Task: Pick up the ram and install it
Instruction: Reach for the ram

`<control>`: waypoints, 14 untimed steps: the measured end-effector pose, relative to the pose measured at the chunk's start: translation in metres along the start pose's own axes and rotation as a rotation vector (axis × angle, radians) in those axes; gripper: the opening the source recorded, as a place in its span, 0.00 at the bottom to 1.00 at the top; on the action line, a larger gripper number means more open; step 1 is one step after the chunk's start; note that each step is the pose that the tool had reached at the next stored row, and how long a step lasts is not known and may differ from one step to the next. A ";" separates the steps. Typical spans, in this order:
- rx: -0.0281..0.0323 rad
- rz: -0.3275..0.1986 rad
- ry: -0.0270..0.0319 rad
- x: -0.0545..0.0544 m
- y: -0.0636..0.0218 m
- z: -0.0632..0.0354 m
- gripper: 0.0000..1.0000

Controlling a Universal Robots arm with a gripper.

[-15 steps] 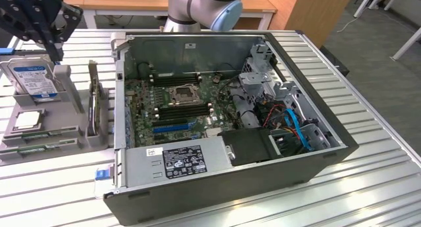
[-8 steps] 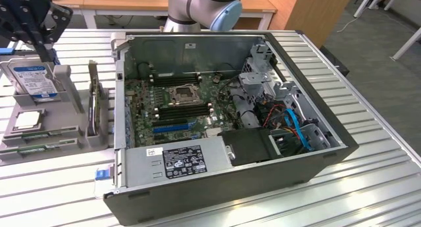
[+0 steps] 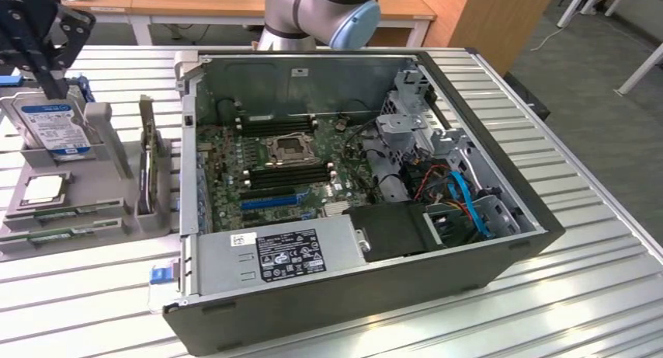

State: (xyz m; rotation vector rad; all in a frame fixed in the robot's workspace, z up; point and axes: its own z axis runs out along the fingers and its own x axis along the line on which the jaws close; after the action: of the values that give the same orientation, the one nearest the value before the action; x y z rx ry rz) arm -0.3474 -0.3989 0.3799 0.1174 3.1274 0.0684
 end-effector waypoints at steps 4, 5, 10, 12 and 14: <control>0.0000 0.000 0.0002 0.007 -0.0006 0.0003 0.10; 0.0001 0.000 0.0003 0.009 -0.0007 0.0004 0.10; 0.0001 0.000 0.0011 0.019 -0.0015 0.0014 0.10; 0.0002 0.000 0.0021 0.022 -0.0017 0.0018 0.10; 0.0003 0.000 0.0032 0.025 -0.0020 0.0022 0.10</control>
State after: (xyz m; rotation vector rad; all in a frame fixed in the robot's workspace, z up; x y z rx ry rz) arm -0.3727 -0.3989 0.3774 0.1177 3.1306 0.0682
